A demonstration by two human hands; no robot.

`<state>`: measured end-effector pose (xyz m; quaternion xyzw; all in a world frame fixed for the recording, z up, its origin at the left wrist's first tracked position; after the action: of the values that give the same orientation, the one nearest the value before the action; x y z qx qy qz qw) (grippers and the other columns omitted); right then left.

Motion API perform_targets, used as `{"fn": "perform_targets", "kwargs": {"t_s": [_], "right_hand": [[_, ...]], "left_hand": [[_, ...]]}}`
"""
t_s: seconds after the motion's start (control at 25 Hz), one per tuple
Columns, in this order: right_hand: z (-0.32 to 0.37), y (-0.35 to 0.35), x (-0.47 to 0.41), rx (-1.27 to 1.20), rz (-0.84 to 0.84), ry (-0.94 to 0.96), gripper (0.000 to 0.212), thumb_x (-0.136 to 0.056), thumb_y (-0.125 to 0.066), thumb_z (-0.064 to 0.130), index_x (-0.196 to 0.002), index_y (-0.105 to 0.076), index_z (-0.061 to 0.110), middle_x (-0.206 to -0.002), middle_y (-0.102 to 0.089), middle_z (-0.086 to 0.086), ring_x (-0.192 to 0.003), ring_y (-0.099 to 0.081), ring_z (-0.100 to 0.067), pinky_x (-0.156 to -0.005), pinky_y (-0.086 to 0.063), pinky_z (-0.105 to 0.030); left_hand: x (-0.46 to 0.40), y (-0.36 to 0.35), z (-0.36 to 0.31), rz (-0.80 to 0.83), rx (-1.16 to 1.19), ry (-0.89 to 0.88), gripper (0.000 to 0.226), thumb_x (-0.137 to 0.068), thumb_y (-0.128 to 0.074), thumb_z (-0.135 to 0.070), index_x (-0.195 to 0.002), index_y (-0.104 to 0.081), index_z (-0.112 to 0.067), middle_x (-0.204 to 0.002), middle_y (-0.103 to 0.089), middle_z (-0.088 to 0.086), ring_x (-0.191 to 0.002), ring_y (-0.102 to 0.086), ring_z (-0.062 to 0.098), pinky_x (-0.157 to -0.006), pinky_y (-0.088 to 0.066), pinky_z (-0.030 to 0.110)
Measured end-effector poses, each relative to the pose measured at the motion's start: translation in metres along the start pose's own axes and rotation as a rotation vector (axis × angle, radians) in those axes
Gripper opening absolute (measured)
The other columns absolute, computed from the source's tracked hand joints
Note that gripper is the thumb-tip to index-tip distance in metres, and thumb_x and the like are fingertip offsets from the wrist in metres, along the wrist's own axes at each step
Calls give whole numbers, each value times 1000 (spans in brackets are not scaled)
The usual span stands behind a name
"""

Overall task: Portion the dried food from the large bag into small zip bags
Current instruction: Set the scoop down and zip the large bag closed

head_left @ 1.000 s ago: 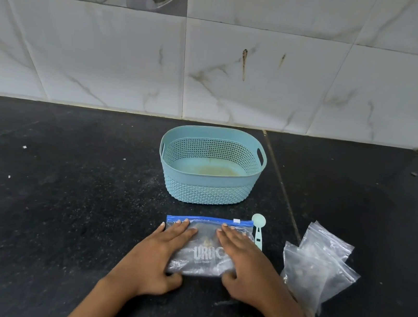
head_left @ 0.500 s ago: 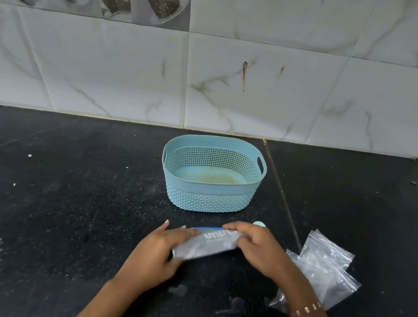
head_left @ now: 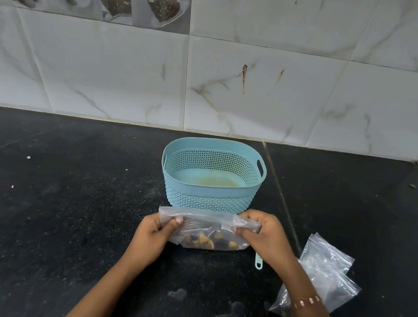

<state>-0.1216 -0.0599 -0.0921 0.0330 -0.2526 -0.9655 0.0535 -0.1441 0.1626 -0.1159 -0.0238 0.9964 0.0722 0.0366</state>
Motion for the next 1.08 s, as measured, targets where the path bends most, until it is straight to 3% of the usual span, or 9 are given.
{"fn": "perform_targets", "kwargs": {"t_s": [0.16,0.32,0.4,0.56,0.72,0.8,0.88,1.0,1.08], "right_hand": [[5,-6,-5,-6,5,26,8,-75,-72,7,-72,-65,10,-67,-62,-4,-59,-52,-11,-58,-41,-27],[35,12,-14,-145,-48,81,19,-73,-73,3,-74,-63,20,-65,-62,6,-50,-51,1,-50,-43,-13],[55,25,-25,-216,-50,138,22,-71,-74,2,-75,-64,21,-66,-64,8,-53,-56,3,-55,-47,-13],[86,45,-60,-231,-60,215,20,-70,-75,5,-73,-65,22,-70,-68,8,-67,-63,-9,-66,-53,-22],[93,56,-103,-133,-63,201,16,-74,-73,7,-76,-63,19,-76,-67,1,-70,-63,-18,-74,-52,-34],[85,56,-126,-45,-19,141,14,-74,-73,9,-84,-64,13,-85,-68,-5,-76,-65,-20,-74,-54,-35],[74,53,-147,73,26,72,28,-74,-74,14,-97,-63,3,-93,-67,-10,-79,-64,-24,-63,-54,-29],[63,46,-168,237,94,-6,30,-75,-73,14,-91,-62,-8,-82,-62,-13,-73,-57,-23,-60,-42,-26],[62,41,-175,334,132,-71,25,-75,-72,15,-86,-62,-5,-78,-59,-12,-72,-53,-21,-60,-39,-27]], "left_hand": [[-3,3,-4,-54,82,29,22,-91,-50,-5,-86,-69,-15,-72,-75,-6,-70,-69,9,-66,-55,19],[-4,7,-37,-64,157,-10,21,-90,-49,-3,-86,-67,-11,-63,-73,-7,-58,-68,5,-54,-54,17],[-11,12,-59,-71,187,-64,21,-90,-49,-4,-86,-67,-13,-64,-73,-7,-60,-68,5,-52,-54,17],[-47,21,-93,-96,158,-149,14,-90,-53,-12,-89,-67,-16,-74,-73,-1,-66,-70,8,-55,-56,23],[-107,22,-97,-197,-92,-110,14,-85,-64,-18,-84,-65,-4,-87,-70,21,-78,-66,28,-76,-54,47],[-132,20,-93,-219,-254,-64,10,-81,-66,-13,-87,-62,-5,-90,-68,17,-76,-63,26,-75,-53,43],[-148,17,-90,-197,-402,12,20,-78,-66,-8,-97,-58,-7,-93,-63,12,-70,-60,21,-68,-53,33],[-165,10,-83,-87,-615,87,26,-78,-64,-7,-103,-58,-7,-96,-59,10,-82,-62,26,-74,-55,33],[-174,4,-77,-19,-788,102,29,-80,-62,-11,-108,-59,-3,-104,-63,12,-92,-63,29,-81,-53,34]]}}
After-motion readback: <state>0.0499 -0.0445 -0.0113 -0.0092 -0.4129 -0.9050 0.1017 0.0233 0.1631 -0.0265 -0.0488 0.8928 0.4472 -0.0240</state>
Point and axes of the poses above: each hand's wrist, its own x-axis away from the middle knuckle, its own y-axis out of the back of the hand, z = x × y, the point moved 1 cm from there along -x, towards the middle knuckle
